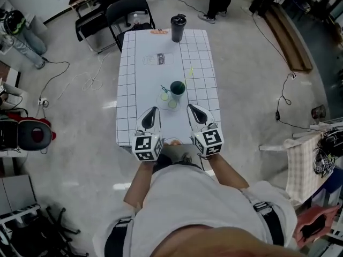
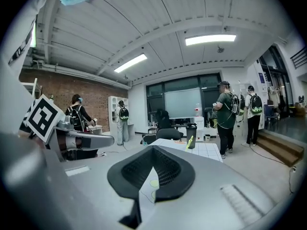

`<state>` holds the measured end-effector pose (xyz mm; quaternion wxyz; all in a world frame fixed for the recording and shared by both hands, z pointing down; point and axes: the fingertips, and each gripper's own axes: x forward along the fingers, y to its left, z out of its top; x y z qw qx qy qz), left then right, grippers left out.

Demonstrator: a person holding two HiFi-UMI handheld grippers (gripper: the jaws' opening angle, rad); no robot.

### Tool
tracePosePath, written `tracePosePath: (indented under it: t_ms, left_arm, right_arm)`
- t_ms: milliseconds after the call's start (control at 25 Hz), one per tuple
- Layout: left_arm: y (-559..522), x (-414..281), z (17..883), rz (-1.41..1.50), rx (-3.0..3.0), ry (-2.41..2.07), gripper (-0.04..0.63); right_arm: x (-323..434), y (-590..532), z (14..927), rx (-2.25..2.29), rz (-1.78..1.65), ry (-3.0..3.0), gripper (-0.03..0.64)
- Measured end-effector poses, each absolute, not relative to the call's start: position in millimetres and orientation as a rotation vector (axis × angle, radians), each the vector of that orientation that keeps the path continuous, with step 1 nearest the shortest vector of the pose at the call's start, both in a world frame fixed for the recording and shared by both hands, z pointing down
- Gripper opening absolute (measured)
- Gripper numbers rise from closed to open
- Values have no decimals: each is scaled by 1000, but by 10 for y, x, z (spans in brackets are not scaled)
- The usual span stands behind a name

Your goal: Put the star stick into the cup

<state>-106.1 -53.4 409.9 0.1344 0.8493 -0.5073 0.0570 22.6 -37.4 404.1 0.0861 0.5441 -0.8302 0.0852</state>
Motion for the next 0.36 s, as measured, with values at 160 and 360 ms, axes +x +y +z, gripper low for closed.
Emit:
tracePosePath:
  t_ms: [160, 360]
  left_arm:
    - [-355, -936, 4044, 196, 2477, -1504, 3]
    - [-170, -711, 4038, 194, 2478, -1518, 3]
  right_arm:
    - [278, -271, 4017, 1601, 247, -2516, 0]
    - [444, -123, 3996, 1571, 215, -2533, 0]
